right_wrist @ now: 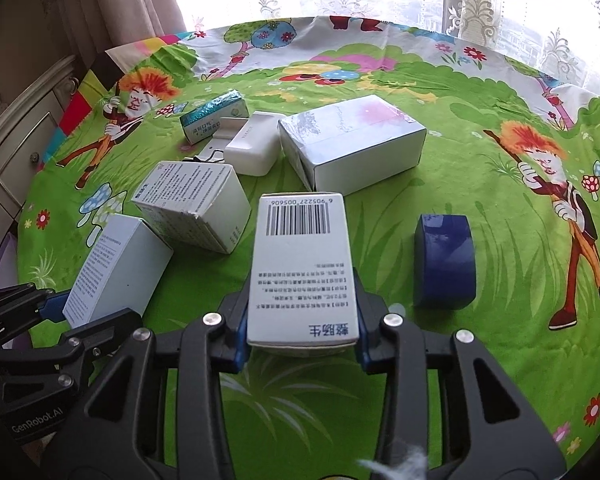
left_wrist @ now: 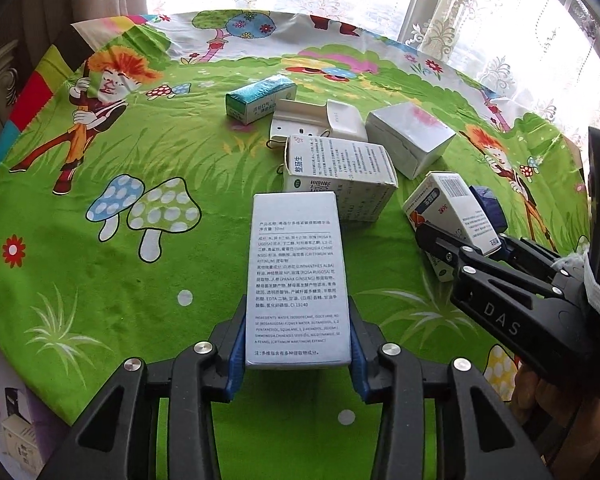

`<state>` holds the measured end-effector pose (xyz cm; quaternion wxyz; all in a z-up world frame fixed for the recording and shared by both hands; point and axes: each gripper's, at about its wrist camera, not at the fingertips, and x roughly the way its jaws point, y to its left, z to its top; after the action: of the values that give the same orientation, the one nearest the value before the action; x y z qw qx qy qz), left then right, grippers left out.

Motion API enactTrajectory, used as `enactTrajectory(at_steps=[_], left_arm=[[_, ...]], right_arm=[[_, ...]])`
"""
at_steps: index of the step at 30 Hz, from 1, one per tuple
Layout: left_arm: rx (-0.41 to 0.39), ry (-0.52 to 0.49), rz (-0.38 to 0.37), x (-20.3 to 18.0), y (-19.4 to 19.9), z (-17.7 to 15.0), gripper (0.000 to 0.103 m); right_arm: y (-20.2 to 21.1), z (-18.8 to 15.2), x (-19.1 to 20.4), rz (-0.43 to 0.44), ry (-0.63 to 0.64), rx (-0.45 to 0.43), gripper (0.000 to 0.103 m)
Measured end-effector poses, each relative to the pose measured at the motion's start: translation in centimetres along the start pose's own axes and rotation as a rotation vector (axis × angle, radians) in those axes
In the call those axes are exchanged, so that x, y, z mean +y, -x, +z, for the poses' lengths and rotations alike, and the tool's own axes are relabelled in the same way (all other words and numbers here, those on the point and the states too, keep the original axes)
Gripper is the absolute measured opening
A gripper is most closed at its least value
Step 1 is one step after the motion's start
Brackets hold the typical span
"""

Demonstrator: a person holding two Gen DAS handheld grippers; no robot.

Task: Organize rigid objects
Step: 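Carry both tall white boxes to the storage box and release them inside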

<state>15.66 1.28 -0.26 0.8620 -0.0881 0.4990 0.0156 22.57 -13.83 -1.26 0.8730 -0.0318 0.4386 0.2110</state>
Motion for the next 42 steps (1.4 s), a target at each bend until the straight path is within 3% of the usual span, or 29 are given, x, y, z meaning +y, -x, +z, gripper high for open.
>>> enactTrajectory(at_steps=[10,21,42], left_arm=[[-0.047,0.031,0.041,2.0,2.9,-1.0,0.042],[-0.096,0.120,0.064,6.6,6.6,-2.5,0.042],[-0.208,0.487,0.156,24.9,14.1,-9.6,0.043]], right_arm=[[1.8,-0.5,1.2,0.050,-0.008,-0.018,0.043],[4.3,-0.7,5.7,0.134,0.036,-0.031,0.044],[7.7,-2.0,19.4,0.261,0.272,0.011,0.044]])
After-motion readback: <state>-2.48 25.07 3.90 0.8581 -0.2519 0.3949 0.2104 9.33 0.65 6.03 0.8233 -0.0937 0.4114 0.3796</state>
